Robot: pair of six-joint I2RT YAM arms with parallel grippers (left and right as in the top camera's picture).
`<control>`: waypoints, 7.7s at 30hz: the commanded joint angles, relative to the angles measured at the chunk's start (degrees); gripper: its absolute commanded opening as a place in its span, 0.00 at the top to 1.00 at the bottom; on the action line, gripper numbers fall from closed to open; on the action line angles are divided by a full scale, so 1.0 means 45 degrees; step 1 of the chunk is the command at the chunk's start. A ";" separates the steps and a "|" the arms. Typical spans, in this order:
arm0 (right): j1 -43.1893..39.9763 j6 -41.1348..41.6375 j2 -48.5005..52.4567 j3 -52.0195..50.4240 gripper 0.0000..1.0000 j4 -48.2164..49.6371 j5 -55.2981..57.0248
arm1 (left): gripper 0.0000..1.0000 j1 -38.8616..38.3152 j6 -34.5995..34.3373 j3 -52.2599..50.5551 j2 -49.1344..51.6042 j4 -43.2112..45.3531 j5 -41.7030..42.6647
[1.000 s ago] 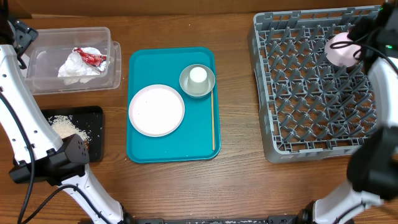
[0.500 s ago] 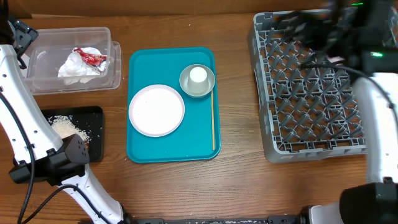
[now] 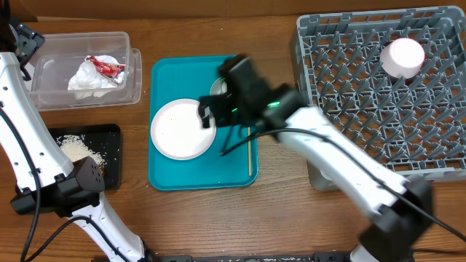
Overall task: Sort waste into correct bins and load items into the dishwasher
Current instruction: 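Move the right gripper to the white plate and grasp its rim, then lift the white plate with the right gripper and stand it in the rack, then move the right gripper to the small white cup and grasp it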
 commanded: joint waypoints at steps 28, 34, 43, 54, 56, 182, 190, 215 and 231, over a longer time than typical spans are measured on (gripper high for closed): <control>0.1224 0.3939 0.4367 0.0010 0.67 0.0529 0.1535 | 0.00 -0.0015 0.0010 0.0029 0.0000 0.0015 -0.0160; 0.1379 0.4323 0.4367 -0.0155 0.67 0.0602 0.1209 | 0.00 -0.0015 0.0010 0.0029 0.0000 0.0015 -0.0160; 0.1734 0.5027 0.4371 -0.0797 0.67 0.0933 0.1258 | 0.00 -0.0015 0.0010 0.0029 0.0000 0.0015 -0.0160; 0.1705 0.5013 0.4362 0.0699 0.96 -0.1316 0.1054 | 0.00 -0.0015 0.0015 0.0029 0.0000 0.0015 -0.0160; 0.1705 0.4925 0.4362 0.1214 0.96 -0.2098 0.1171 | 0.00 -0.0015 0.0010 0.0029 0.0000 0.0015 -0.0160; -0.1758 -0.1661 0.6921 0.6499 0.00 -0.2647 0.2613 | 0.00 -0.0015 0.0010 0.0029 0.0000 0.0015 -0.0160; -0.1758 -0.1661 0.7048 0.6499 0.04 -0.2497 0.2705 | 0.00 -0.0015 0.0010 0.0029 0.0000 0.0015 -0.0160; -0.1758 -0.1370 0.7087 0.5926 0.11 -0.2249 0.3225 | 0.00 -0.0015 0.0010 0.0029 0.0000 0.0015 -0.0160; -0.1885 -0.1370 0.7028 0.8179 0.33 -0.3866 0.3891 | 0.00 -0.0019 0.0010 0.0029 0.0000 0.0015 -0.0160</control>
